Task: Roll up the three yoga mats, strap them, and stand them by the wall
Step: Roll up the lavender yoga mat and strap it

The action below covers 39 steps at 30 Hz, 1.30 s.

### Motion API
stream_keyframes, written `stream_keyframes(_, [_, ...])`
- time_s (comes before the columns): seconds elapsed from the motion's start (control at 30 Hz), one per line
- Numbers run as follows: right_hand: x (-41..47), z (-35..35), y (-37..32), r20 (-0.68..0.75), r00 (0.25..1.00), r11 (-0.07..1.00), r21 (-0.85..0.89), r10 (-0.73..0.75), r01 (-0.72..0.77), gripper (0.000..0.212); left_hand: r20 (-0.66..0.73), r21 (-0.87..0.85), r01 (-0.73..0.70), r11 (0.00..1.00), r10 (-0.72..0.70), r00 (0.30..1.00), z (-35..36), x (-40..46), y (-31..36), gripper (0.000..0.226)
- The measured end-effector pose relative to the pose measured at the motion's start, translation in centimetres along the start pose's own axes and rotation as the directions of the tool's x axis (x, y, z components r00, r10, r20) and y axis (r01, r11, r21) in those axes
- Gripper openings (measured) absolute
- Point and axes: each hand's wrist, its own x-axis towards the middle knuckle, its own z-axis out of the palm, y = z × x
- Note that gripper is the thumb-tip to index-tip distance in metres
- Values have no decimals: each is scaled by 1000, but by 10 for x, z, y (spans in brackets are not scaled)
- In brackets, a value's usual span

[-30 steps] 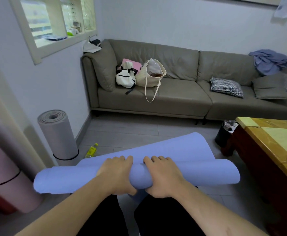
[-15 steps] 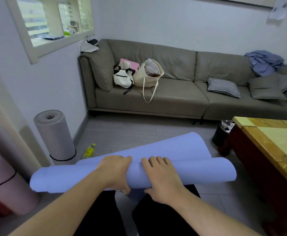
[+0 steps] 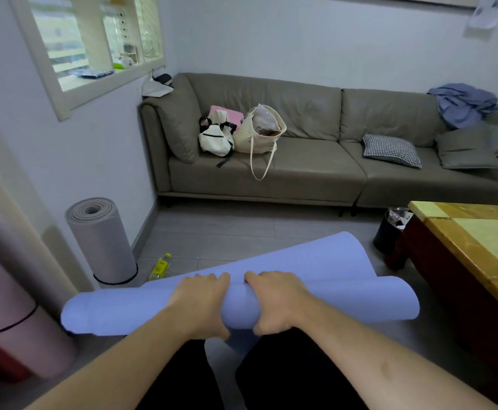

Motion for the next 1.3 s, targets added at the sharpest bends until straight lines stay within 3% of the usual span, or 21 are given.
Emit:
stream_keyframes(0.3, [-19,46,-3,-294,953,987,-156,-79,33,72,260,-71,-1,997,20,965,-33,10,-1,72])
stream_keyframes(0.47, [-13,40,0,-262,964,989,-145,-40,2,65,167,-112,45,993,-26,986,-16,0,5,71])
stream_keyframes(0.6, [-7,27,1,-157,988,996,-84,-7,-6,61,-52,25,2,1000,-1,999,0,-8,13,70])
stream_keyframes(0.67, [-4,23,0,-137,991,998,-69,-11,1,61,-57,38,16,999,-14,998,2,-8,14,69])
stream_keyframes(0.9, [-9,34,-1,-209,977,990,-139,-44,15,66,167,-70,26,997,-14,986,-16,10,-1,69])
stream_keyframes(1.07, [-6,22,-2,-129,991,997,-70,-38,29,63,413,-157,49,986,20,911,-35,18,-6,79])
stream_keyframes(1.3, [-14,28,-6,-159,985,992,-115,-71,53,77,455,-247,60,967,61,889,-27,21,-11,84])
